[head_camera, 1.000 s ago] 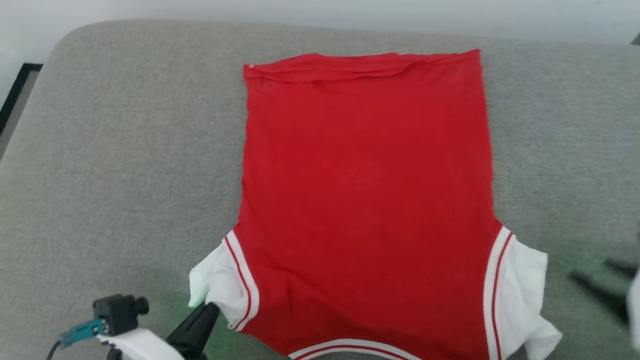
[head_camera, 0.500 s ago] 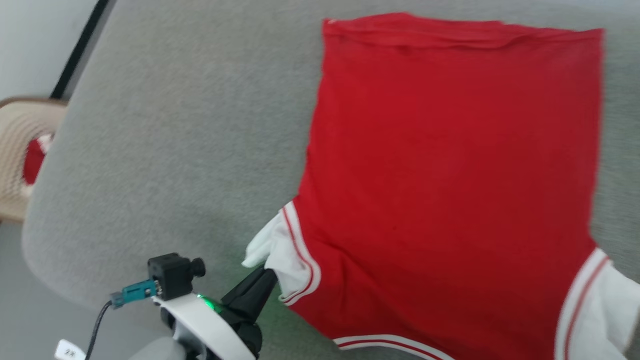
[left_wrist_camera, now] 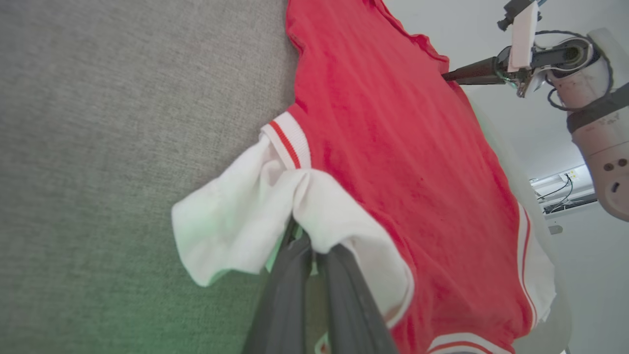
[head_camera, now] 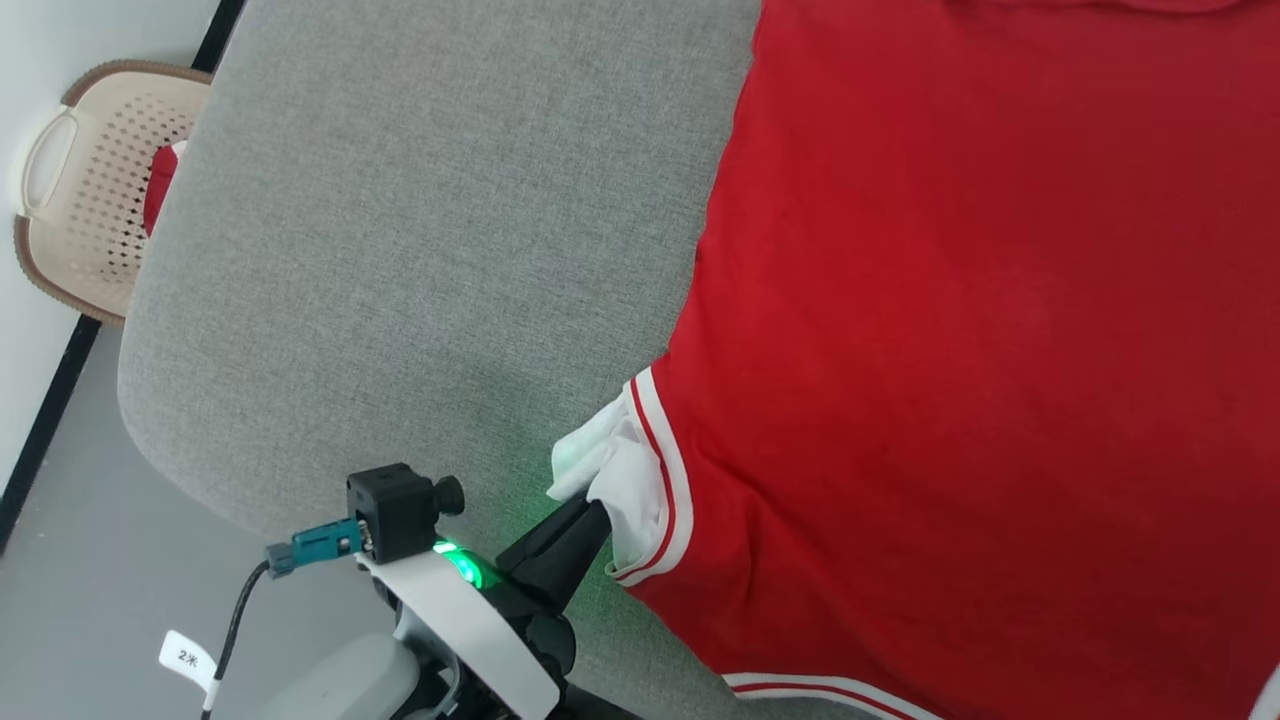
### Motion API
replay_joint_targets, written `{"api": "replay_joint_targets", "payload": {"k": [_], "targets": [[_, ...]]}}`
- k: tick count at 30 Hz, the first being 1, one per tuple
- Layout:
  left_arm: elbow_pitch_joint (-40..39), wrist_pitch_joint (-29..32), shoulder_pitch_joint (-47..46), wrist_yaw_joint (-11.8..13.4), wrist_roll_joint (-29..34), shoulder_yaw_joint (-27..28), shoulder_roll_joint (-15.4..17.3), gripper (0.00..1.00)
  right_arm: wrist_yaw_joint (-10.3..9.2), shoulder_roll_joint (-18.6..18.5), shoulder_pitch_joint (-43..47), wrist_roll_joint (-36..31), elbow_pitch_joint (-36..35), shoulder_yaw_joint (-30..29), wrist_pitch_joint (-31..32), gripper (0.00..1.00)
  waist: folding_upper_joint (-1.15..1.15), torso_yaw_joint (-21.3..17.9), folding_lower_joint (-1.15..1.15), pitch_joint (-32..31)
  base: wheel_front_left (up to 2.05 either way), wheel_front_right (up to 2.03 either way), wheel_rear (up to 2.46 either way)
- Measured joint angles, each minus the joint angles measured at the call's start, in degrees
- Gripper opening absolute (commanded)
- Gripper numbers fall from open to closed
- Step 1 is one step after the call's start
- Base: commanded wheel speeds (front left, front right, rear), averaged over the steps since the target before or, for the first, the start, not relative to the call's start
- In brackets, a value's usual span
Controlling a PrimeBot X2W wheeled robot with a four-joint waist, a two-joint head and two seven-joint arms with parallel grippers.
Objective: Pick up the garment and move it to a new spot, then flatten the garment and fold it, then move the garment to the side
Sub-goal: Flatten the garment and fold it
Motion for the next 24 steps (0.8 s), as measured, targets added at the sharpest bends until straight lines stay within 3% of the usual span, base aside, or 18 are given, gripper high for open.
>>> {"api": "replay_joint_targets", "payload": {"k": [4,5,6,7,15,24], "targets": [[-0.1,0.0,-0.8,0.0,-0.1,0.0,-0.5,0.0,0.01,-0.8,-2.4,-0.4,2.1,2.4,2.4,1.0,0.0,0.3,0.0,1.0,0.0,0.0,0.0],[-0.1,0.0,-0.9,0.0,-0.1,0.0,-0.6,0.0,0.01,-0.8,-2.6,-0.4,2.4,2.8,2.4,0.45,0.0,0.2,0.0,1.0,0.0,0.0,0.0],[0.0,0.0,-1.0,0.0,-0.1,0.0,-0.6,0.0,0.01,-0.7,-2.8,-0.3,2.6,3.0,2.2,0.15,0.0,0.1,0.0,1.0,0.0,0.0,0.0],[0.0,0.0,-1.1,0.0,-0.2,0.1,-0.7,0.0,0.01,-0.5,-2.9,-0.2,3.0,3.0,1.6,0.0,0.0,0.0,0.0,0.9,0.0,0.0,0.0],[2.3,0.0,-0.6,0.0,-1.1,1.0,0.3,0.0,0.0,-1.2,1.0,4.2,3.2,5.4,-3.3,0.0,0.0,-1.6,0.0,-2.9,0.0,0.0,0.0],[4.0,-0.1,4.8,0.0,-1.5,4.6,2.5,0.0,0.0,-7.6,18.3,15.6,-10.7,10.1,-2.2,0.0,0.0,-5.7,0.0,-10.2,0.0,0.0,0.0]]}}
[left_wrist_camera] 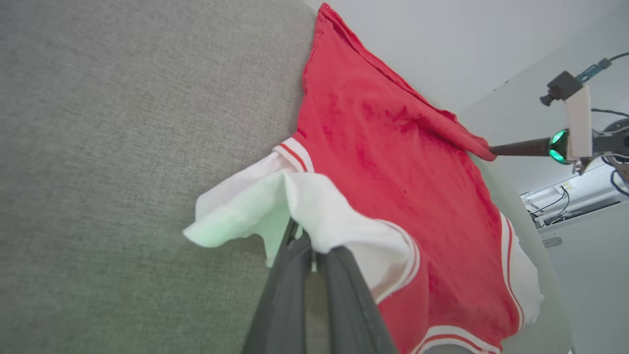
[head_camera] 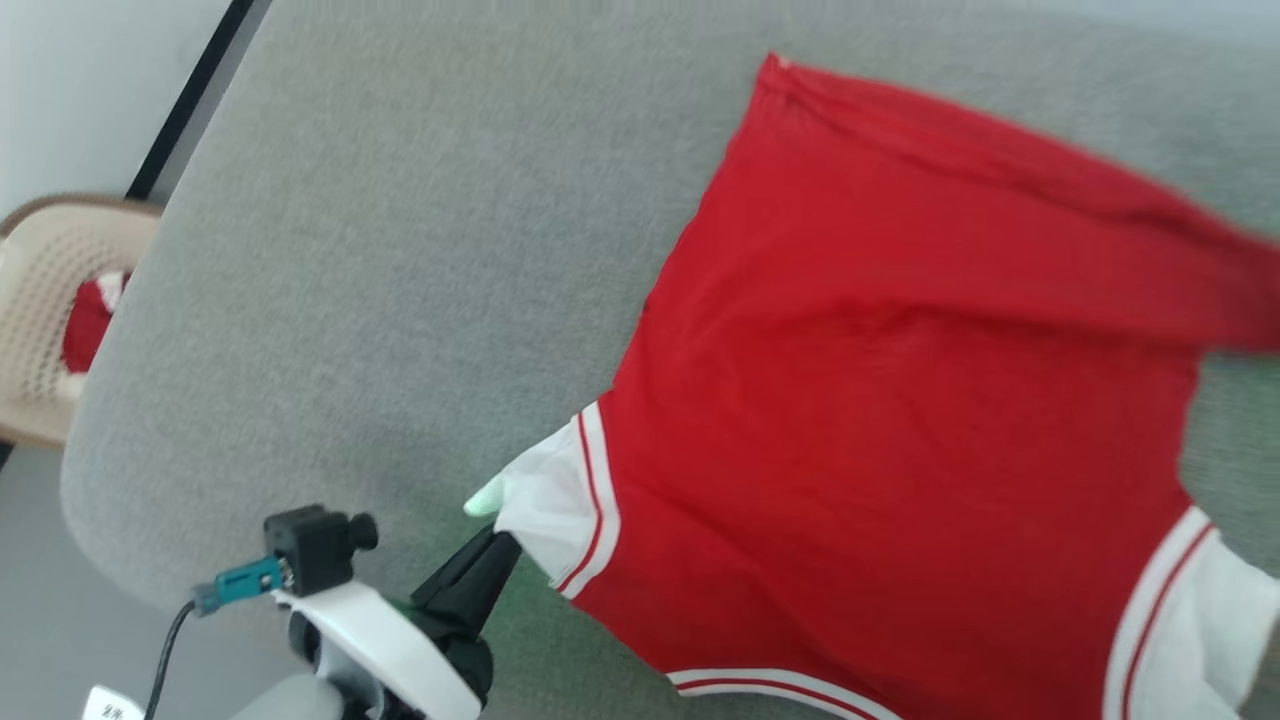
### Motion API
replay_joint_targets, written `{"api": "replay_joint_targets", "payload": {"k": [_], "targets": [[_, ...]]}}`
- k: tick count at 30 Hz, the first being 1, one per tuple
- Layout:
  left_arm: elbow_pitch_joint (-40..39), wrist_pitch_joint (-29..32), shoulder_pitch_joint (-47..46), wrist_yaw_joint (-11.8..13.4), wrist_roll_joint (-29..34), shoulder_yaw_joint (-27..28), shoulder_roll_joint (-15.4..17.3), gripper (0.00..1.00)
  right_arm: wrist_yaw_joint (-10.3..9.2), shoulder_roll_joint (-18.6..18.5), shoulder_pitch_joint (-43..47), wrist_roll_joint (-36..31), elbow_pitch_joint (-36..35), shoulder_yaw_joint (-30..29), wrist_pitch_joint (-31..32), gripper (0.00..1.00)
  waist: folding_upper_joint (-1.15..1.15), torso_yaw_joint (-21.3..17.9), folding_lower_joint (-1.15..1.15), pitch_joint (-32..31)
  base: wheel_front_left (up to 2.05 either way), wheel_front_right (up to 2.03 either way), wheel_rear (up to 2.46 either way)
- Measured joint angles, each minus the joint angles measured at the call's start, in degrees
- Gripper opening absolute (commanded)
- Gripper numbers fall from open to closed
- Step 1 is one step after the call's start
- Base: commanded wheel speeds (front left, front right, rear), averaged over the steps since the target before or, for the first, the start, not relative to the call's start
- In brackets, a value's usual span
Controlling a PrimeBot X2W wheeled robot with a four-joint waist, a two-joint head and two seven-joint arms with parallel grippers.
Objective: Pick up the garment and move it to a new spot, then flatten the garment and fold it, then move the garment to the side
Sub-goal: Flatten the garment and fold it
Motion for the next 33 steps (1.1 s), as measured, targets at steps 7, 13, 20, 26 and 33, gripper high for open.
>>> {"api": "replay_joint_targets", "payload": {"k": [7,13,20,26,33], "targets": [[0.8,0.0,4.4,0.0,-0.2,2.9,2.1,0.0,0.0,-2.8,24.2,8.5,-18.1,-5.2,4.1,0.0,0.0,-5.0,0.0,-5.4,0.0,0.0,0.0],[0.2,0.0,6.6,0.0,-1.2,5.1,2.7,0.0,0.0,2.2,42.9,9.0,-29.8,-11.4,6.8,0.0,0.0,-8.0,0.0,-8.0,0.0,0.0,0.0],[-0.2,0.0,8.0,0.0,-1.2,6.7,3.1,0.0,0.0,10.4,57.7,5.9,-39.9,-11.1,10.0,0.0,0.0,-9.1,0.0,-8.7,0.0,0.0,0.0],[-0.8,0.0,9.4,0.0,-1.1,8.1,2.7,0.0,0.0,14.7,58.8,3.1,-42.6,-10.5,7.8,0.71,0.0,-9.9,0.0,-8.3,0.0,0.0,0.0],[-1.4,0.0,9.7,0.0,-0.1,8.4,1.9,0.0,-0.01,14.1,55.9,4.4,-47.1,-19.0,8.2,1.0,0.0,-9.4,0.0,-7.4,0.0,0.0,0.0]]}}
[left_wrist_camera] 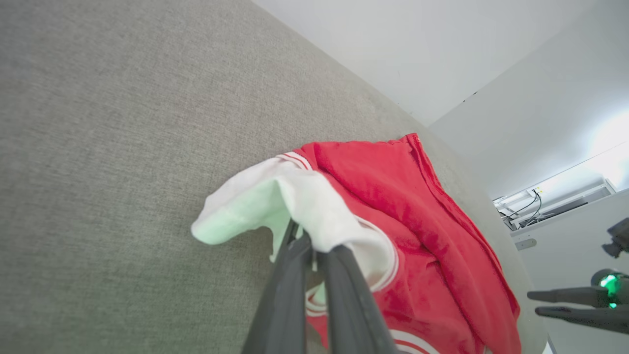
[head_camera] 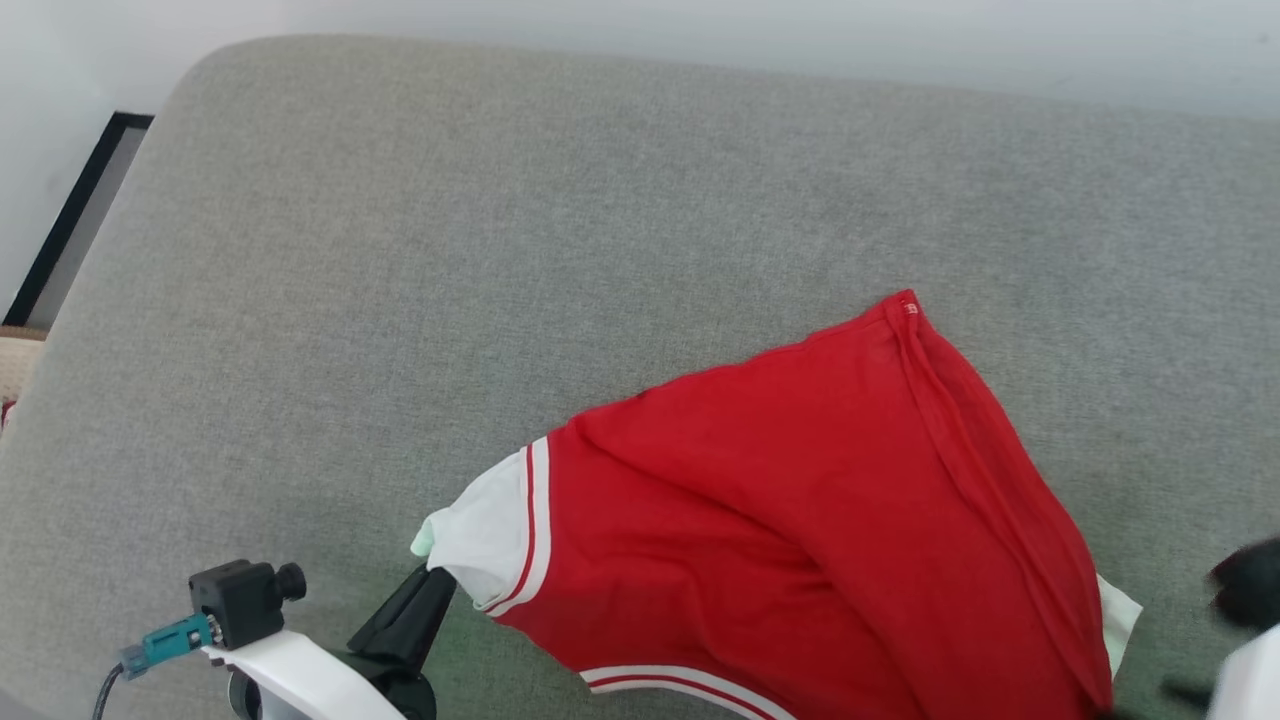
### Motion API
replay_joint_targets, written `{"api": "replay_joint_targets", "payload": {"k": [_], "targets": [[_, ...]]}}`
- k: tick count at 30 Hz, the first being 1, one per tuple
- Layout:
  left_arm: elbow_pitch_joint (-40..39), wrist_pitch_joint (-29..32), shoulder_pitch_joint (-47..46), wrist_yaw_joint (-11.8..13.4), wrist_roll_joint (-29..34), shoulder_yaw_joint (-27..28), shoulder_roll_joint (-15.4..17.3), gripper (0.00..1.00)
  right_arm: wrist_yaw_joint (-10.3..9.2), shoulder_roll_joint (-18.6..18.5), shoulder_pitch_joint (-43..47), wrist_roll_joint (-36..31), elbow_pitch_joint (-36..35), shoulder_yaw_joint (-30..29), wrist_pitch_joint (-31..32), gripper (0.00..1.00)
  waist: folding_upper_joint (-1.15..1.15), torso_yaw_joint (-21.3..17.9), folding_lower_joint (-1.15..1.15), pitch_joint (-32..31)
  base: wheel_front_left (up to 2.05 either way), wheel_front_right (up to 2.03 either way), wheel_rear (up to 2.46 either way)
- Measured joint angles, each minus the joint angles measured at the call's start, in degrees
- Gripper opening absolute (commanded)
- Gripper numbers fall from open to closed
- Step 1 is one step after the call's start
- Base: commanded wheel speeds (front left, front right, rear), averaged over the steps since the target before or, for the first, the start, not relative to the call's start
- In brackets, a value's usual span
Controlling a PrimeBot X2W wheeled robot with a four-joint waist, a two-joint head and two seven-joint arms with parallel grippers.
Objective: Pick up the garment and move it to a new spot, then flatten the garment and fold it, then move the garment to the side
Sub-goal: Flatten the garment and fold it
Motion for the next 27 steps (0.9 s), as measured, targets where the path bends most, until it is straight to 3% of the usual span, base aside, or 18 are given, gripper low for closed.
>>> {"api": "replay_joint_targets", "payload": {"k": [5,9,18,22,27], "targets": [[-0.6,0.0,-1.1,0.0,0.6,-0.5,-0.9,0.0,0.0,-3.2,-8.6,1.2,-2.2,-7.9,1.2,1.0,0.0,1.1,0.0,1.6,0.0,0.0,0.0],[-0.7,0.0,-2.4,0.0,0.7,-1.0,-1.9,0.0,0.0,-4.6,-17.3,-0.8,-0.9,-8.5,-1.5,1.0,0.0,2.2,0.0,2.8,0.0,0.0,0.0],[-0.6,0.0,-7.4,0.0,1.2,-3.3,-5.1,0.0,0.0,-8.0,-40.6,-8.3,13.7,12.5,-10.0,1.0,0.0,5.7,0.0,8.6,0.0,0.0,0.0],[0.0,0.0,-9.1,0.0,1.2,-4.3,-6.4,0.0,0.01,-9.1,-45.8,-8.5,20.9,20.6,-10.1,1.0,0.0,7.5,0.0,10.9,0.0,0.0,0.0],[0.6,0.0,-10.5,0.0,1.1,-5.2,-7.5,0.0,0.0,-10.6,-49.0,-6.9,26.0,26.0,-10.5,1.0,0.0,9.7,0.0,12.8,0.0,0.0,0.0]]}}
